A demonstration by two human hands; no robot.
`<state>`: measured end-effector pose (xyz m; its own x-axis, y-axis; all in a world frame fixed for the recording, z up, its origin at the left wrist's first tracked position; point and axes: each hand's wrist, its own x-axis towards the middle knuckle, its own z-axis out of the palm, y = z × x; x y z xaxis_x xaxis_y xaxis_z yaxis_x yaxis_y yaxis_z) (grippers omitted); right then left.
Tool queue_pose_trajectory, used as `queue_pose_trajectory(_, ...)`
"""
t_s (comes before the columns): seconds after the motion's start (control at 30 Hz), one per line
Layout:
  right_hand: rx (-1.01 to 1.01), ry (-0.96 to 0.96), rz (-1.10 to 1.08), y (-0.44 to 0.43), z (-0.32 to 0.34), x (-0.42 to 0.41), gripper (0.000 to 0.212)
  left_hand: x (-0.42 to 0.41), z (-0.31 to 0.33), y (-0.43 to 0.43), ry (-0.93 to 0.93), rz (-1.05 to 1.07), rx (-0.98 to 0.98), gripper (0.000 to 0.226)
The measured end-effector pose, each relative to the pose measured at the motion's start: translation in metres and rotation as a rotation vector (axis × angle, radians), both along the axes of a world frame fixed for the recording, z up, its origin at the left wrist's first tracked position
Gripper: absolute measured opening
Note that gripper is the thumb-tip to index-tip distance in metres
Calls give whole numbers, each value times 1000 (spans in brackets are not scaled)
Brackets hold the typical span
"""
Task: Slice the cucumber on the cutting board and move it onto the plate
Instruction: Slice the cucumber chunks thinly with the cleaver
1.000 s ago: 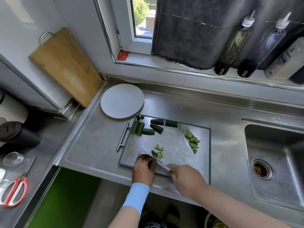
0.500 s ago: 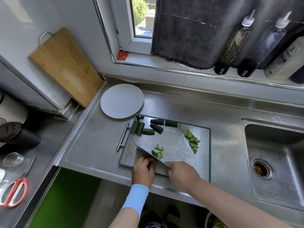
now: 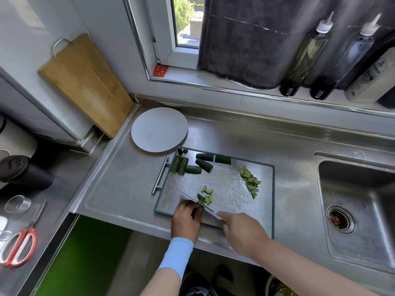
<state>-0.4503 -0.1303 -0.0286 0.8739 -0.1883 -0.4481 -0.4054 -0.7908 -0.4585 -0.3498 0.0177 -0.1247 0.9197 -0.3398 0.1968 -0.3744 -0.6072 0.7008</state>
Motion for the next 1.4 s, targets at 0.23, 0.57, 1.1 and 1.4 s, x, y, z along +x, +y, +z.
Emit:
queue_pose_trajectory(0.23,-18,-32,18,-5,3,-10,30,0,0,0,22,12,22,15)
queue_pose_trajectory(0.57,10,24,-15,5,-6,11,22,-1,-4,1,53,20,11,14)
queue_pose_trajectory(1.1,18,-1,23,4,-2,7,16,-3,-3,2,-26,4,24,16)
queue_pose_trajectory(1.4,2,-25,39,-2,2,-2,29,-2,-3,3,-23,9,12,17)
